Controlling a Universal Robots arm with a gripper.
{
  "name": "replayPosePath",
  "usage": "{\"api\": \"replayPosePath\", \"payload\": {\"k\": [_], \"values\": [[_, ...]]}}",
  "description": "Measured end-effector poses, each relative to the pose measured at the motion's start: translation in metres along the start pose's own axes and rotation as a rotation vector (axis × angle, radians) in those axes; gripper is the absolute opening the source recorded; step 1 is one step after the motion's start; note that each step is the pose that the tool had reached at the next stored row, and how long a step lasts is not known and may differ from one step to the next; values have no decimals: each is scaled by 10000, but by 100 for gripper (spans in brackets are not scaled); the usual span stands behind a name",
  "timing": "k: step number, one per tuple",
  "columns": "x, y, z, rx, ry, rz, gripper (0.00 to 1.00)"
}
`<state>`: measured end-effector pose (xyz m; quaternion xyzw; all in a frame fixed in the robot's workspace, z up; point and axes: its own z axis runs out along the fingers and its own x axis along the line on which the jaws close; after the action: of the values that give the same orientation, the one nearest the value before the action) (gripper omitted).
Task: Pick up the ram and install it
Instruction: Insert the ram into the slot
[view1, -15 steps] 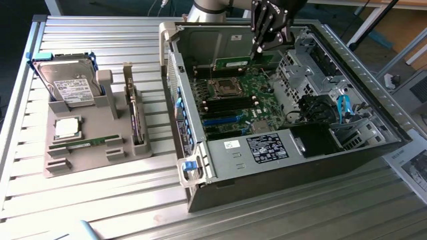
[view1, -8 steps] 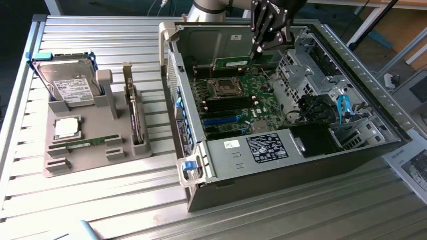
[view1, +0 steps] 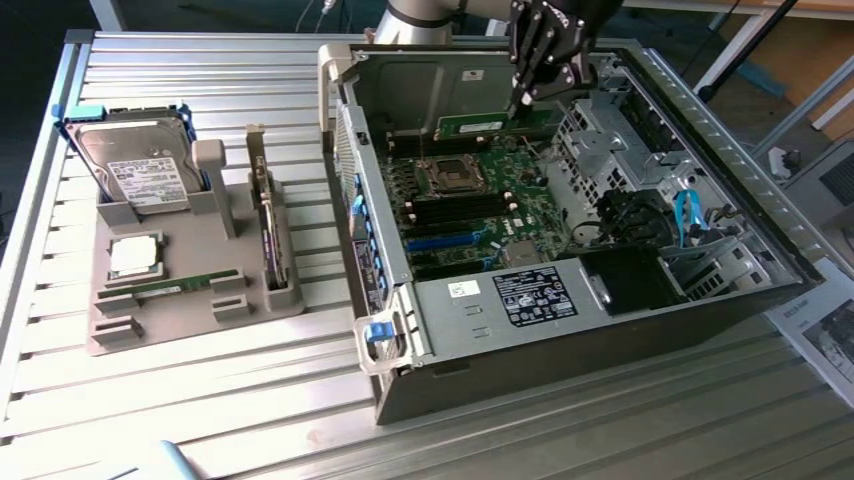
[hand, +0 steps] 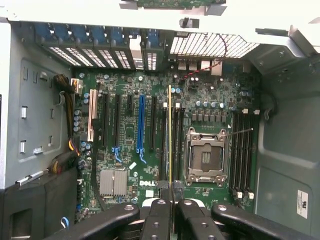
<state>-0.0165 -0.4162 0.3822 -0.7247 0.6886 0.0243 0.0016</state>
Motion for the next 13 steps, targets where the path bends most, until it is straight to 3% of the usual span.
{"api": "replayPosePath", "payload": {"k": [3, 13], "values": [[2, -47, -1, 0, 0, -1, 12], [3, -58, 36, 0, 0, -1, 12]]}}
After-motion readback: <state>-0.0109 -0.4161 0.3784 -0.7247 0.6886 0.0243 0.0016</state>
